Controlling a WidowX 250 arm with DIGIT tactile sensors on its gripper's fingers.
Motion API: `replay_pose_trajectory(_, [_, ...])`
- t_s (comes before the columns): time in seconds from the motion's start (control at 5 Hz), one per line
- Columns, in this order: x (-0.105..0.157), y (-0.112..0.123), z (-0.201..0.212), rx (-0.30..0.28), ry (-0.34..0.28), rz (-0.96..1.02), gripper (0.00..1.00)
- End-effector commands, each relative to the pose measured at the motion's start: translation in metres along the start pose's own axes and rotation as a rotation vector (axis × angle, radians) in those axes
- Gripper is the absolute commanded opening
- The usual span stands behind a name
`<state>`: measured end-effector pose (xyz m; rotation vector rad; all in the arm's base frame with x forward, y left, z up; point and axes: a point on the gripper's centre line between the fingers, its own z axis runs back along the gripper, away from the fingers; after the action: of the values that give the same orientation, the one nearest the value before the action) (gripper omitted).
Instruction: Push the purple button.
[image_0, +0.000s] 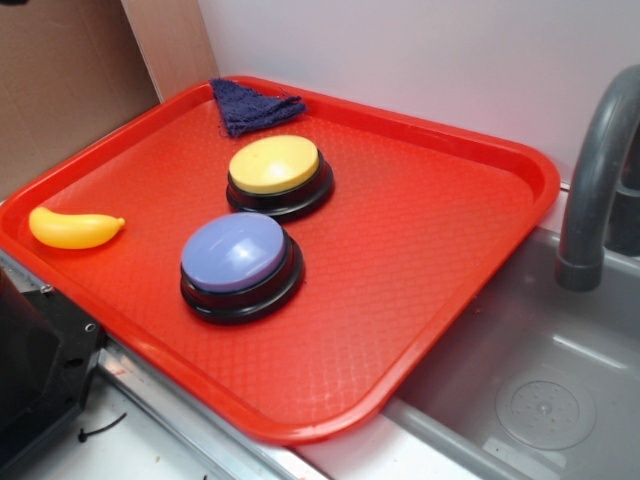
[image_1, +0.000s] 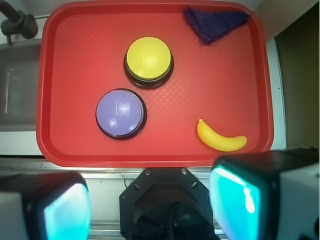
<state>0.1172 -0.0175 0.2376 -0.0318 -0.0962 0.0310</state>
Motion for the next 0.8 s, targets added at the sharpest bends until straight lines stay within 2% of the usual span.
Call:
replay_pose_trajectory(0.0, [0.0, 0.0, 0.0, 0.0, 0.0, 0.0, 1.0])
replay_pose_trajectory(0.2, [0.026, -0.024, -0.053, -0.01, 0.004, -0.229, 1.0])
replay_pose_trajectory(0.4, [0.035, -0.041, -0.095, -0.022, -0.038, -0.373, 1.0])
replay_pose_trajectory(0.6, [0.046, -0.048, -0.134, -0.008, -0.019, -0.453, 1.0])
